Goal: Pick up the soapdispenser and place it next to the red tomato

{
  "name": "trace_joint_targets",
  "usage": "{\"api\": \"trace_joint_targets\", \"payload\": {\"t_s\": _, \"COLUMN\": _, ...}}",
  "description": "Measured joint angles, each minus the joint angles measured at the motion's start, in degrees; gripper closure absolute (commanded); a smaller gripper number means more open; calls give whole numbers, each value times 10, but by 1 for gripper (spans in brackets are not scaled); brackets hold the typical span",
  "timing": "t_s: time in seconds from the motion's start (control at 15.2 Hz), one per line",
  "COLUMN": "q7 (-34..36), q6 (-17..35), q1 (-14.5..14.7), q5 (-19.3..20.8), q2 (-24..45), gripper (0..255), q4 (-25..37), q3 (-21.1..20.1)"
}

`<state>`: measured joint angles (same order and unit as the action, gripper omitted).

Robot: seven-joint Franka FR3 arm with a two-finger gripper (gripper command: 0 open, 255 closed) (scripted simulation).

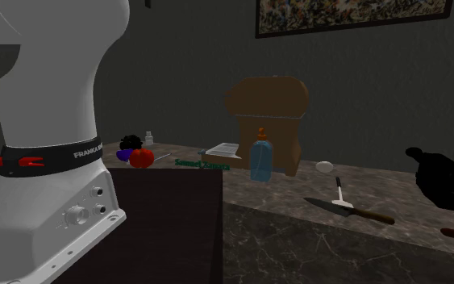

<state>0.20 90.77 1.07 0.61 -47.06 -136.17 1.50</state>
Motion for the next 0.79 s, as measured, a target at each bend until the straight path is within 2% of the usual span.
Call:
{"api": "trace_joint_targets", "payload": {"t_s": 0.26, "q7": -19, "q6": 32, "q1": -6, "q5": 12, "q2": 8, "gripper": 0, "q4": -22, "q3": 19}}
{"api": "trace_joint_targets", "payload": {"t_s": 0.79, "q7": -101, "q6": 162, "q1": -32, "q5": 56, "q2": 83, "gripper": 0, "q4": -67, "q3": 102}}
